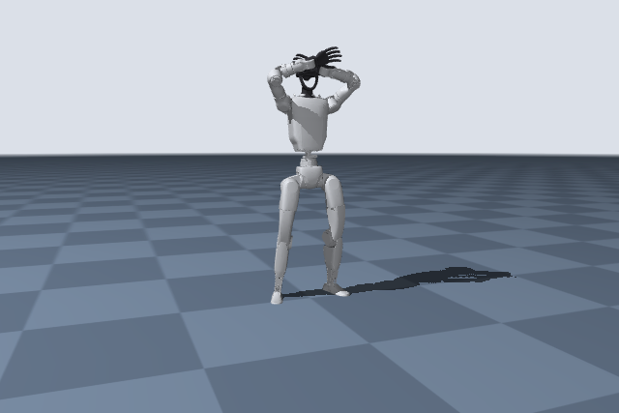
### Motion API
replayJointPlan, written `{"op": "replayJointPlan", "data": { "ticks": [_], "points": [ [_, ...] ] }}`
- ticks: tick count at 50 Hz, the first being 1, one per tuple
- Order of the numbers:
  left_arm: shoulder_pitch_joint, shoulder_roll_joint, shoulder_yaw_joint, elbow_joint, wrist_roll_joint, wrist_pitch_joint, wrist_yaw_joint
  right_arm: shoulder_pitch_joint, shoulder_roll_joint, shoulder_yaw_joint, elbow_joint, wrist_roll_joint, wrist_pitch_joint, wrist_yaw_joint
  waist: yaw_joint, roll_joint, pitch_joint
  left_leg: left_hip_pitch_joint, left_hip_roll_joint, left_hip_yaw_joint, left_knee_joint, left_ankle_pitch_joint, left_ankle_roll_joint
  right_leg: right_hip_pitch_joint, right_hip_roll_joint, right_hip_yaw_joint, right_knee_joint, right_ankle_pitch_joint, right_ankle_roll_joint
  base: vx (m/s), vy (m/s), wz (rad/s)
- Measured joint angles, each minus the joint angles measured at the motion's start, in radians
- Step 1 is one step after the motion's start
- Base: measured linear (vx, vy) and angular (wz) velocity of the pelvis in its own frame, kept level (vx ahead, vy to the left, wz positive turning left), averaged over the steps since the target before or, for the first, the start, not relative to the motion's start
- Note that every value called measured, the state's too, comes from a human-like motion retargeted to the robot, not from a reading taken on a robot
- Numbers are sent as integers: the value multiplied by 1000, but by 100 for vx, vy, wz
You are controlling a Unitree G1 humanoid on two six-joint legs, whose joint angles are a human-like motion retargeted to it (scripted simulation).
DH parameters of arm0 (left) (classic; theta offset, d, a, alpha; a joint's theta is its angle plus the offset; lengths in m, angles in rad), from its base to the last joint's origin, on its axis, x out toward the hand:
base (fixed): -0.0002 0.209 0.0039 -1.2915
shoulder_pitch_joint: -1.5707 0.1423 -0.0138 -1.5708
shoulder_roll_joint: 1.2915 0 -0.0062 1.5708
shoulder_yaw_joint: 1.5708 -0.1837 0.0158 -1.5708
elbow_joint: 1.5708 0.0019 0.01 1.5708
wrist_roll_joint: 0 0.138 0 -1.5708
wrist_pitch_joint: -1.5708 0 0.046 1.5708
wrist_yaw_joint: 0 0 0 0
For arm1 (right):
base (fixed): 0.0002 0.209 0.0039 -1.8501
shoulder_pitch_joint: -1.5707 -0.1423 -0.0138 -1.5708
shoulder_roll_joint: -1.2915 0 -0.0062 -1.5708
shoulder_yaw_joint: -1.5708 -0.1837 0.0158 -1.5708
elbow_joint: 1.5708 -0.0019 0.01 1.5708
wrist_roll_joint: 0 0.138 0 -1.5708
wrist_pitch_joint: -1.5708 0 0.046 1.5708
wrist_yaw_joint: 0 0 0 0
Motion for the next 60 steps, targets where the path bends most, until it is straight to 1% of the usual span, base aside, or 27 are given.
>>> {"op": "replayJointPlan", "data": {
  "ticks": [2,3,5,7,9,10,12,15,18,20,23,25,27,30,32,35,37,40,43,45,47,50,52,54,55,57,60],
  "points": [
    [-32,-9,-1,134,-21,7,74,35,-15,0,-99,-16,-39,20,-4,-3,6,1,-1,-2,2,0,3,4,-1,-3,-2,0,5,0,0,0],
    [-51,-11,-11,208,-26,13,96,31,-25,0,-142,-82,-36,3,-6,-3,7,-1,-1,-4,2,1,5,4,-1,-5,-3,1,9,0,0,0],
    [-77,-8,-31,341,-42,25,97,27,-29,0,-232,-89,-42,-53,0,12,11,-4,-3,-5,3,2,11,3,-3,-8,-5,2,15,0,0,0],
    [-99,-2,-80,447,-42,38,36,36,-24,-47,-303,-38,-44,-120,3,28,13,-9,-4,-6,6,3,17,0,-4,-9,-6,3,19,0,0,0],
    [-85,4,-104,496,-35,35,-64,41,-12,-95,-332,30,-40,-179,12,46,11,-14,-4,-7,8,3,21,-3,-4,-9,-7,4,21,0,0,0],
    [-63,8,-104,498,-32,26,-118,38,-3,-109,-332,66,-36,-206,19,57,8,-16,-3,-6,9,4,23,-6,-4,-8,-7,5,21,0,0,0],
    [-14,24,-104,423,-23,-19,-188,18,20,-112,-275,134,-36,-243,31,79,-4,-21,-2,-5,9,4,23,-12,-3,-6,-6,7,18,0,0,0],
    [19,48,-104,197,50,-88,-215,-39,56,-57,-109,197,-37,-255,42,101,-17,-28,3,-4,10,4,16,-20,2,-3,-4,9,8,0,0,0],
    [0,34,-104,-32,102,-122,-166,-48,63,-6,42,185,-49,-134,22,77,-24,-30,5,-7,8,5,4,-21,4,-4,-3,10,2,0,0,0],
    [-16,8,-104,-103,87,-125,-107,-17,50,0,79,120,-61,-29,-6,43,-26,-29,4,-11,6,6,-3,-18,4,-8,-3,9,0,0,0,0],
    [-64,-20,-104,-28,47,-86,-2,31,25,0,-4,-20,-79,75,-46,-2,-29,-31,0,-16,5,9,-5,-16,0,-14,-4,9,6,0,0,0],
    [-108,-26,-99,103,1,-56,43,49,9,0,-139,-2,-100,108,-58,-9,-18,-30,-2,-19,7,9,0,-12,-2,-18,-5,9,12,0,0,0],
    [-147,-14,-97,253,-17,-18,68,7,0,0,-261,-77,-87,76,-58,3,5,-26,-5,-18,8,9,7,-8,-4,-18,-7,8,17,0,0,0],
    [-162,27,-102,433,-66,0,57,-47,19,0,-385,-28,-77,-10,-44,47,21,-25,-7,-13,7,10,18,-11,-7,-14,-8,10,23,0,0,0],
    [-137,50,-104,496,-83,-9,-15,-61,37,-43,-382,37,-63,-63,-34,71,25,-26,-6,-8,7,11,23,-15,-7,-8,-7,12,23,0,0,0],
    [-60,86,-104,457,-98,-52,-145,-71,77,-97,-256,166,-47,-138,-18,103,18,-28,-4,1,7,11,24,-25,-4,3,-6,15,16,0,0,0],
    [-9,110,-104,325,-65,-84,-178,-83,106,-99,-121,244,-44,-173,-6,120,8,-32,-1,5,6,12,22,-33,-1,9,-5,17,9,0,0,0],
    [13,129,-104,66,74,-102,-141,-106,132,-50,67,300,-35,-172,4,132,-3,-38,2,8,4,14,15,-42,3,15,-4,20,0,0,0,0],
    [-26,113,-104,-84,133,-93,-22,-66,121,-14,122,278,-42,-77,-16,109,-20,-48,2,5,1,19,8,-51,3,12,-4,24,0,0,0,0],
    [-77,95,-104,-57,124,-47,70,-44,103,-6,85,240,-48,7,-34,86,1,-46,1,2,2,18,11,-46,2,9,-6,22,-2,0,0,0],
    [-120,82,-99,67,46,-15,112,-21,90,-18,-14,186,-53,75,-51,72,14,-45,-2,-1,3,18,16,-41,0,6,-9,22,1,0,0,0],
    [-138,68,-55,307,-112,5,75,22,80,-86,-205,156,-55,130,-62,69,28,-43,-5,-3,5,18,25,-36,-3,2,-12,21,9,0,0,0],
    [-131,69,-54,440,-193,14,20,54,96,-157,-290,240,-62,120,-67,72,31,-44,-6,-3,6,19,30,-36,-5,2,-12,22,12,0,0,0],
    [-106,77,-76,518,-251,13,-49,75,122,-229,-313,364,-77,89,-70,77,31,-44,-7,-2,6,19,33,-37,-5,3,-13,22,10,0,0,0],
    [-89,83,-93,537,-274,7,-87,80,138,-263,-306,429,-85,68,-72,77,31,-44,-7,-1,6,19,34,-37,-5,4,-13,22,9,0,0,0],
    [-20,104,-104,482,-282,-23,-139,67,164,-300,-237,515,-102,9,-66,87,22,-47,-6,0,5,21,31,-41,-4,5,-12,23,5,0,0,0],
    [67,127,-104,276,-156,-51,-138,-13,168,-266,-72,528,-99,-91,-39,111,20,-47,-3,-2,3,21,23,-41,-1,5,-12,23,-2,0,0,0]
  ]
}}
